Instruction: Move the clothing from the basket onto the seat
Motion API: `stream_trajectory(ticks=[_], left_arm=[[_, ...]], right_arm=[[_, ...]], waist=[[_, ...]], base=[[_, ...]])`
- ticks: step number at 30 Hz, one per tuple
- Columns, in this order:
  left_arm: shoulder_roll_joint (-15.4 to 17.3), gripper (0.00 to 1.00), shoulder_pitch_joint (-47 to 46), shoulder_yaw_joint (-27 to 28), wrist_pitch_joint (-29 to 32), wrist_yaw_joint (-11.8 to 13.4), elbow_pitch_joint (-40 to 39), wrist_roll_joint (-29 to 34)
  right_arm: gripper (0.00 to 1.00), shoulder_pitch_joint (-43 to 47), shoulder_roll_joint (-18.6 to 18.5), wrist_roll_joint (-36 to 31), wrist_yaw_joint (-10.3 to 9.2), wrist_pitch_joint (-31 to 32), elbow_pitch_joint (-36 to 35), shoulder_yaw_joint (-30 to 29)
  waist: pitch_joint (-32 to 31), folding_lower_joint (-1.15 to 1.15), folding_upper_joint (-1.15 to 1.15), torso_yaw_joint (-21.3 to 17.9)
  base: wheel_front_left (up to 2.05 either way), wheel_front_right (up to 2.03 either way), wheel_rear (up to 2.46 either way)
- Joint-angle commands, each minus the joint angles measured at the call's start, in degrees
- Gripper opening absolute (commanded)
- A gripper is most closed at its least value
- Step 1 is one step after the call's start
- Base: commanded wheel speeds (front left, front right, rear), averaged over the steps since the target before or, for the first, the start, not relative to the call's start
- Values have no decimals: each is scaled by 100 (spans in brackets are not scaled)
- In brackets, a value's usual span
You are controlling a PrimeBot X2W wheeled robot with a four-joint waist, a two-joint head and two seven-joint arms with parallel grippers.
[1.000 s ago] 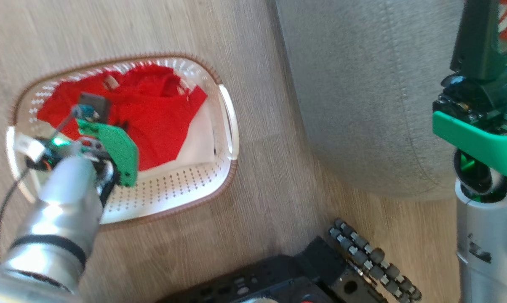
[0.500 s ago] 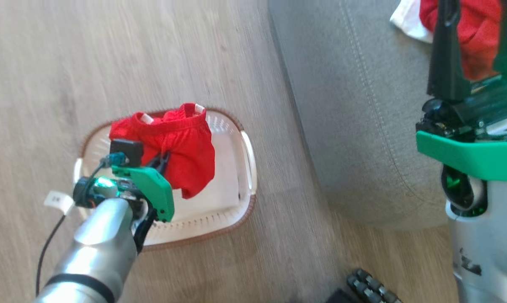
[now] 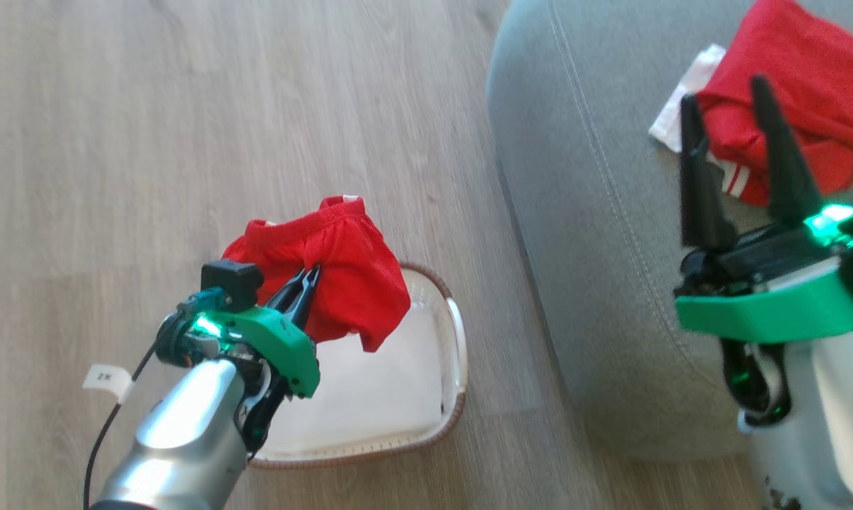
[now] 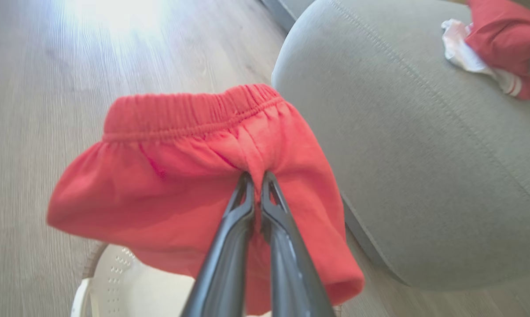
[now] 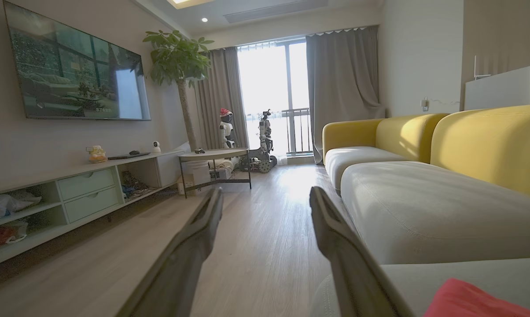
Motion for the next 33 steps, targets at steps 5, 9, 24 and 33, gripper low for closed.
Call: stream_trajectory(ticks=[5,9,24,33], left_arm=[[329,0,60,308,-78,79,-991,153],[476,0,169,378,-79,228,-1601,206],[1116,0,312,662,653,924,-4236,140],[1253,0,394,707,955,1173,-4994,94]], right_arm=[[100,231,-169,160,-1,-27,99,396],[100,386,-182,246,-1,-27,259,518],[100,679,-231,437,-1,-27,731,1102],[100,676,-240,422,-1,-27,761,1486]], waist=[[-592,0,-1,263],[-784,0,-1,276],[-1206,0,-1,193],[-1176,0,-1,176]], base=[[0,0,0],[0,0,0],[0,0,0],[0,0,0]])
